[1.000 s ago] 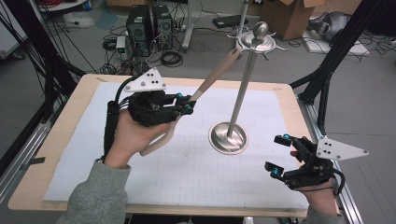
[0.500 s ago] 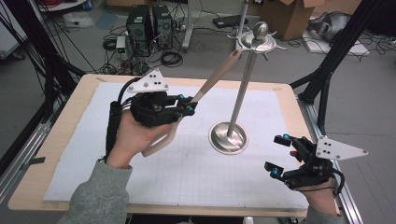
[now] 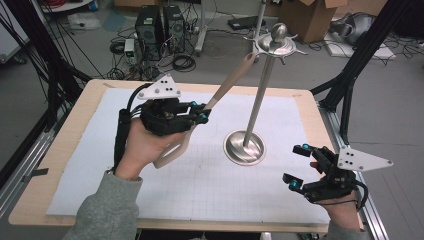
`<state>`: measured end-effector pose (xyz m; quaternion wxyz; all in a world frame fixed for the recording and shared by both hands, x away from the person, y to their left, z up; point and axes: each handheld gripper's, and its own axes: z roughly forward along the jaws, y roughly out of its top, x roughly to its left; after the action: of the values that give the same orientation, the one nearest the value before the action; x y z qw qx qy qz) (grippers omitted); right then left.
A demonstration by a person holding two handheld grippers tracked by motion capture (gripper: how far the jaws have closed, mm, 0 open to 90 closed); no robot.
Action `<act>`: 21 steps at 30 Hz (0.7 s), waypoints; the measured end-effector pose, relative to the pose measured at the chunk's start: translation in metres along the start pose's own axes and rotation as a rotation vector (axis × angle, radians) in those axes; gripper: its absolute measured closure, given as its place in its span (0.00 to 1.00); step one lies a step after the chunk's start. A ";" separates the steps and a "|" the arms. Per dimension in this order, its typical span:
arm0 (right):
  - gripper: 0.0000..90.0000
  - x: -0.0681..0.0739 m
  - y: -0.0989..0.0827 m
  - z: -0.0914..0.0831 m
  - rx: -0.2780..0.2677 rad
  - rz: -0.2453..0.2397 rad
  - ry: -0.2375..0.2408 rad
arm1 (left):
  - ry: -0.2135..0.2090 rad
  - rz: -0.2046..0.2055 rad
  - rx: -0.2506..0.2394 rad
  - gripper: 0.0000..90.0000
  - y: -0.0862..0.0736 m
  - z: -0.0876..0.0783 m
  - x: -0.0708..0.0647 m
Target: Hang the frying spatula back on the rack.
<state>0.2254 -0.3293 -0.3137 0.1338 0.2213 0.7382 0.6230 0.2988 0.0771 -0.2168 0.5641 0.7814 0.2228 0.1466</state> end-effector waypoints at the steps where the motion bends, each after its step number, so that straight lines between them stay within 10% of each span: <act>1: 0.11 0.000 0.000 0.000 0.004 0.003 0.002 | -0.001 -0.001 0.001 0.87 0.000 0.000 0.000; 21: 0.11 0.000 0.000 0.001 0.003 0.000 0.001 | 0.008 -0.014 -0.009 0.87 -0.001 -0.001 0.005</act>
<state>0.2258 -0.3281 -0.3140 0.1329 0.2212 0.7394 0.6219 0.3026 0.0805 -0.2180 0.5676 0.7768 0.2298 0.1469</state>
